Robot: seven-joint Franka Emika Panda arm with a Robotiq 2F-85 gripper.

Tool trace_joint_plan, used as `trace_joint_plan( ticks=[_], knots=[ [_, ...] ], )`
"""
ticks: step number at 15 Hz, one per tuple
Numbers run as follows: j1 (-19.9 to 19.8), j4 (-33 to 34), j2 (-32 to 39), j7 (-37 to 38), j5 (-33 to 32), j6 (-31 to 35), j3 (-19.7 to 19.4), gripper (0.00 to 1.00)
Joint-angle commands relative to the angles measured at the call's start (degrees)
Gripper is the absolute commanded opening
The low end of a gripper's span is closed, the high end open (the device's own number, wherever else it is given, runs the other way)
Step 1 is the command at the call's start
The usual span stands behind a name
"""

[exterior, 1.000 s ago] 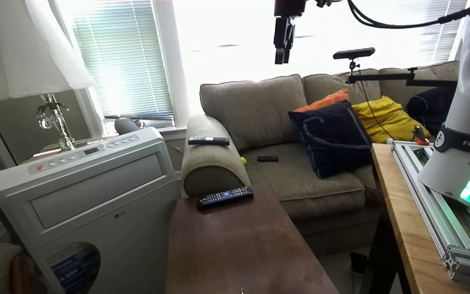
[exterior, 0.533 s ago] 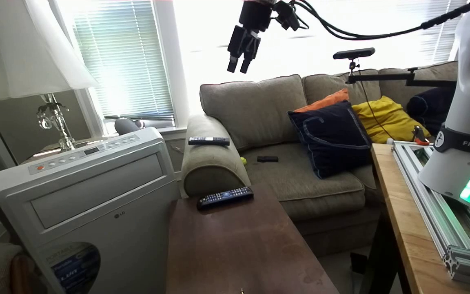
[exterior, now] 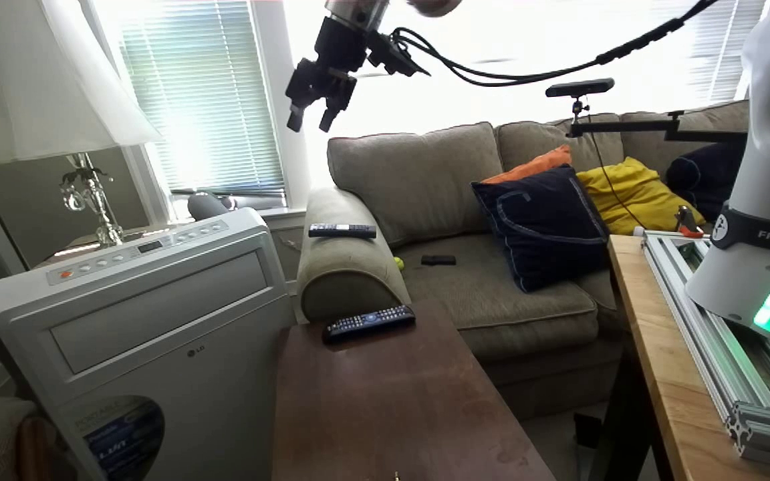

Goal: Press the button on the far right side of the air conditioner.

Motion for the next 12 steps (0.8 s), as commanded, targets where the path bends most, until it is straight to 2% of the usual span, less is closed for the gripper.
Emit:
trace_joint_plan(
  ticks=[1,4,7,8,11,12],
  knots=[
    [-1.49,12.11,10.36,5.14,-1.95,0.43,2.39,1.0],
    [-1.0,20.3,16.72,10.05,-4.99,-0.4,2.04,1.0],
    [0.66,28.02,21.76,15.52,-9.89,-2.6,-0.17,1.0],
    [-1.23,21.33,17.5,12.13,-7.83,-0.31,2.21,1.0],
    [-0.84,25.84,20.78,13.76,-9.12,-0.98,1.56,1.0],
    [1.07,24.46,20.37,18.94,-10.72,-0.86,-1.26,1.0]
  ],
)
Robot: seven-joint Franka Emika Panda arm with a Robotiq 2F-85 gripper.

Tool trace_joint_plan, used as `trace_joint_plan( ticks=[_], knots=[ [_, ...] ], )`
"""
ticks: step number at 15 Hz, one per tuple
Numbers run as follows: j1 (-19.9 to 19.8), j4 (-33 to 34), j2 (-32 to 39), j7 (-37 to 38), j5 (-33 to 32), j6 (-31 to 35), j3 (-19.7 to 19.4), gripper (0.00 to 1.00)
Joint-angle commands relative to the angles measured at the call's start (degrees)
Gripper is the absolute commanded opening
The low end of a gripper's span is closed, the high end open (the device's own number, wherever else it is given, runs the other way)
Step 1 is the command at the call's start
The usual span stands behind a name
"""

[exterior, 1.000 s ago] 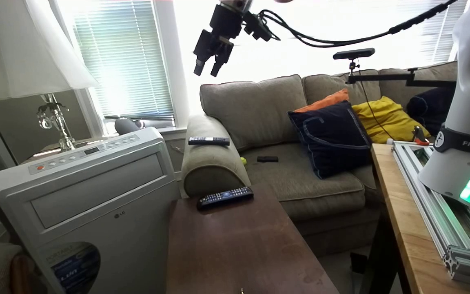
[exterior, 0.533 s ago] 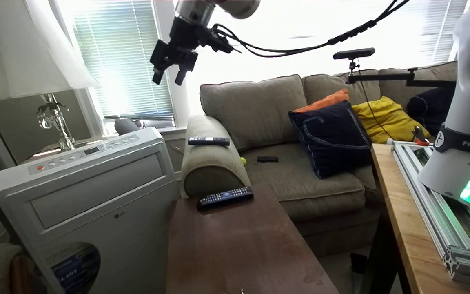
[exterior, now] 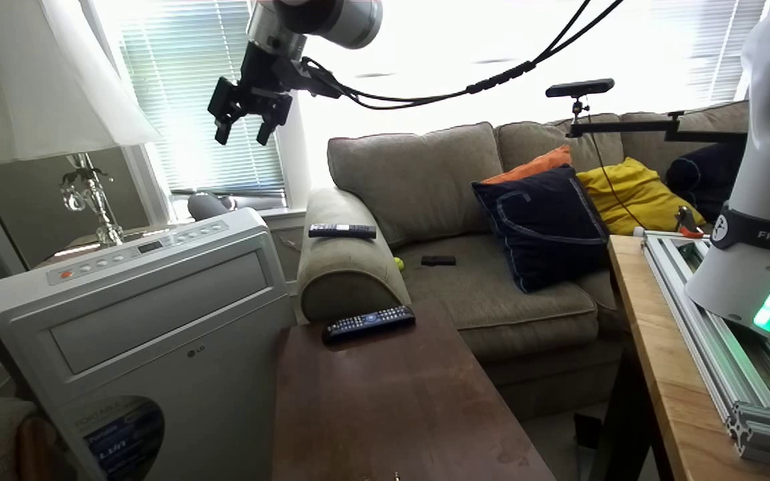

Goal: Press the button on the far right side of the air conditioner.

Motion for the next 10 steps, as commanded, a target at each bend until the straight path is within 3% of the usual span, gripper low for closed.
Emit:
trace_joint_plan(
  ticks=[1,6,9,10],
  knots=[
    [1.36,-1.06,0.46,7.59,-2.63,2.3,-2.34,1.0],
    [3.58,2.98,5.63,17.94,-2.61,5.4,-6.2,1.0],
    [7.51,6.21,10.16,23.75,-2.9,7.86,-11.47,1.0],
    [8.57,7.58,11.59,25.23,-2.48,8.02,-12.83,0.91]
  ],
)
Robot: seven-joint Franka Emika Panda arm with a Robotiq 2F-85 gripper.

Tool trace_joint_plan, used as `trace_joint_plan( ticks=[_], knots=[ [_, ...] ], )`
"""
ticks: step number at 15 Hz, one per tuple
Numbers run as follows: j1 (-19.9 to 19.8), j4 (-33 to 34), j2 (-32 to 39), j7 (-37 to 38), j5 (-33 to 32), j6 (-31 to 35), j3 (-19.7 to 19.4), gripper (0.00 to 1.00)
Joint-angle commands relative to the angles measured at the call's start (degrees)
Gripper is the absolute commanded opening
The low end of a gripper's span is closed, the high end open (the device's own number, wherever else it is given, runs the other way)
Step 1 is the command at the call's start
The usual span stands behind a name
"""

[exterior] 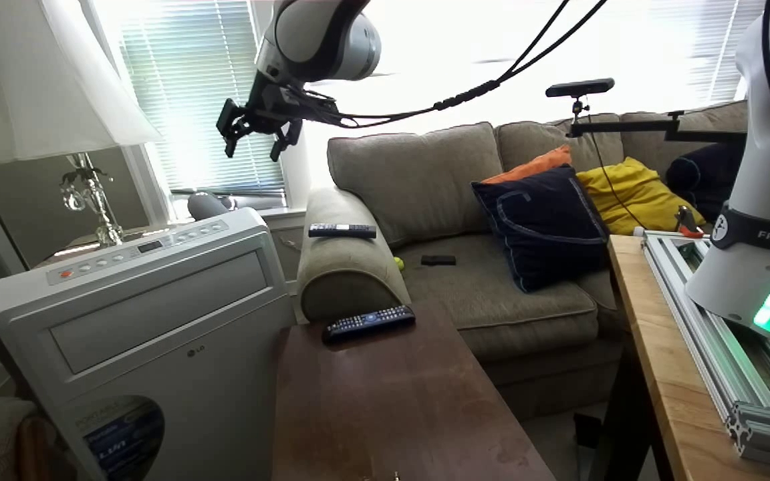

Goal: Press the button on the far right side of the air conditioner.

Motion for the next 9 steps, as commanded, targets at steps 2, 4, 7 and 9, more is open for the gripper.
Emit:
trace_joint_plan(
  ticks=[2,4,7,9],
  knots=[
    [5.16,8.92,8.6,9.05,-0.56,1.28,-6.31,0.66],
    [5.06,12.71,11.74,10.41,-0.67,1.61,-6.07,0.5],
    [5.72,19.88,17.08,12.53,-1.06,2.01,-7.54,0.31],
    [5.91,24.8,20.53,13.96,-1.21,1.08,-8.79,0.16]
  ],
)
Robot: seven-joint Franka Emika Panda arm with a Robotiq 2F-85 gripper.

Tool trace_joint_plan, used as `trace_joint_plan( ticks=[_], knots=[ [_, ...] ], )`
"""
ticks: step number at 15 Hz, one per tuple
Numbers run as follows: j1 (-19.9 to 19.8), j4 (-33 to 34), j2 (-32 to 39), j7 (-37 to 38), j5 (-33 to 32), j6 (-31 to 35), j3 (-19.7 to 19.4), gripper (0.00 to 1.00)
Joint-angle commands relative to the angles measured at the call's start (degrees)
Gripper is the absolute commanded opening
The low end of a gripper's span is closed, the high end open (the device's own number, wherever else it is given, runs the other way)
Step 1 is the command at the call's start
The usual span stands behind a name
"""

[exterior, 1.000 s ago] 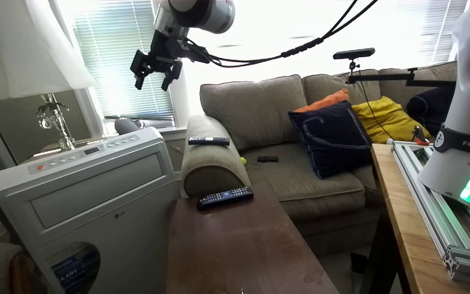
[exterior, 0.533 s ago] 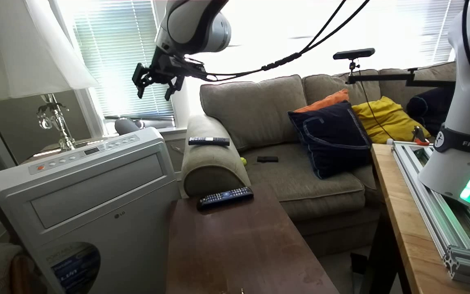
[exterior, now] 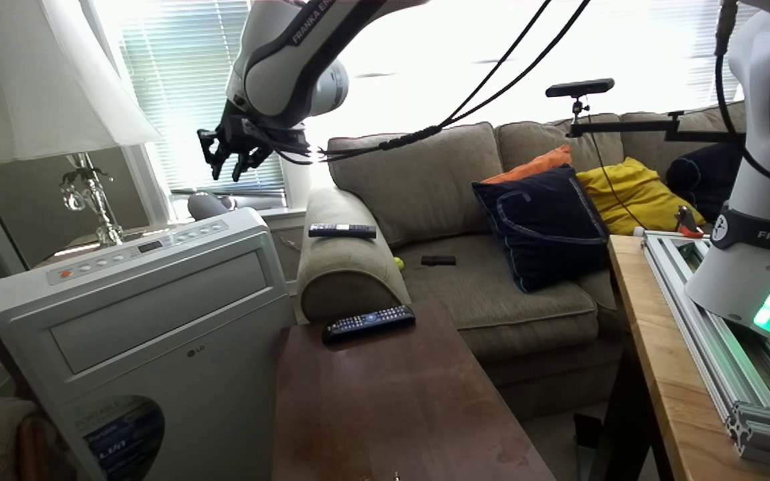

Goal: Press the button on the far right side of the air conditioner.

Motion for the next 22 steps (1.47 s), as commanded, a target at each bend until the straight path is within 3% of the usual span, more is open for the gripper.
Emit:
trace_joint_plan(
  ticks=[1,3,12,22],
  knots=[
    [0.75,11.65,8.47,4.69,-1.41,-0.55,-3.22,0.08],
    [1.0,15.12,11.56,5.84,-1.57,-1.53,-4.34,0.01],
    [2.48,27.27,22.8,13.67,-3.71,-5.25,-10.31,0.0],
    [1.52,34.5,27.72,19.95,-8.42,-9.68,-11.43,0.0]
  ],
)
